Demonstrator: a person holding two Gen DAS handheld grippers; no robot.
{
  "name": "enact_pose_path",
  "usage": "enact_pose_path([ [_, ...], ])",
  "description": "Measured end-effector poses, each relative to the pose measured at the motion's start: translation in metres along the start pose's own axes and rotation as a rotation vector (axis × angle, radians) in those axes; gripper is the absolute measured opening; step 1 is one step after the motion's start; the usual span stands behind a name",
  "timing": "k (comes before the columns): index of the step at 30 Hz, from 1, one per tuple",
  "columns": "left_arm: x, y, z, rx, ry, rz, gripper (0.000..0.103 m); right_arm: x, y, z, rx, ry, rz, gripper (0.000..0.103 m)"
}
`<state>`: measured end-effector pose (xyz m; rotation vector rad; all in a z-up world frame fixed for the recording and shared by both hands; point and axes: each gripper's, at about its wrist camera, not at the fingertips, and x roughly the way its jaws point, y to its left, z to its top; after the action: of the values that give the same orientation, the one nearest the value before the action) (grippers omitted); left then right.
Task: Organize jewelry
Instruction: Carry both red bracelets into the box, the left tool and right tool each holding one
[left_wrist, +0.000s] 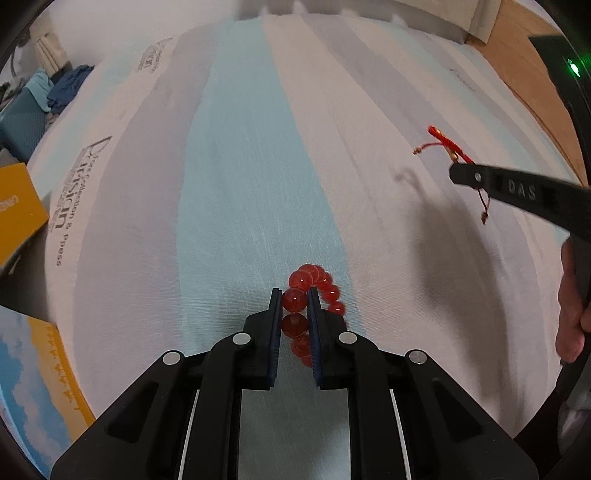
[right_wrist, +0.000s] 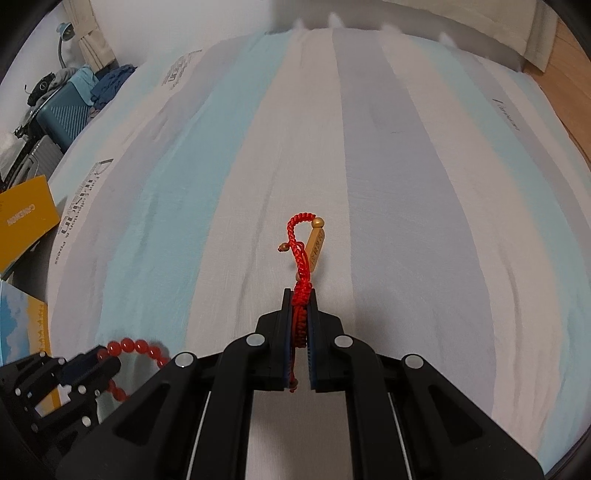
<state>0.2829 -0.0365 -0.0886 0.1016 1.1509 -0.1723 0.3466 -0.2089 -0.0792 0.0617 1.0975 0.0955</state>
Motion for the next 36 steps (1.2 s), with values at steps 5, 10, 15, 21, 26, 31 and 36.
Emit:
enact_pose_path([
  [5,-0.016,0.002,0.001,-0.005,-0.018,0.007,0.013,-0.019,-0.005,-0.012,0.015,-0.009,0.004,0.006],
  [10,-0.035,0.006,0.000,-0.006,-0.042,0.020,0.013,-0.039,-0.004,-0.022,0.016,-0.030,0.013,0.005],
  [15,-0.056,0.013,-0.004,-0.013,-0.067,0.038,0.013,-0.059,0.005,-0.030,0.006,-0.048,0.020,0.005],
  [21,-0.085,0.024,-0.012,-0.028,-0.100,0.067,0.013,-0.082,0.023,-0.039,-0.011,-0.064,0.037,0.005],
  [26,-0.107,0.037,-0.022,-0.050,-0.119,0.087,0.013,-0.104,0.044,-0.047,-0.030,-0.085,0.063,0.005],
  [31,-0.130,0.058,-0.036,-0.076,-0.141,0.107,0.013,-0.124,0.072,-0.053,-0.065,-0.106,0.085,0.005],
  [36,-0.155,0.084,-0.048,-0.106,-0.164,0.124,0.013,-0.144,0.109,-0.059,-0.107,-0.127,0.111,0.005],
])
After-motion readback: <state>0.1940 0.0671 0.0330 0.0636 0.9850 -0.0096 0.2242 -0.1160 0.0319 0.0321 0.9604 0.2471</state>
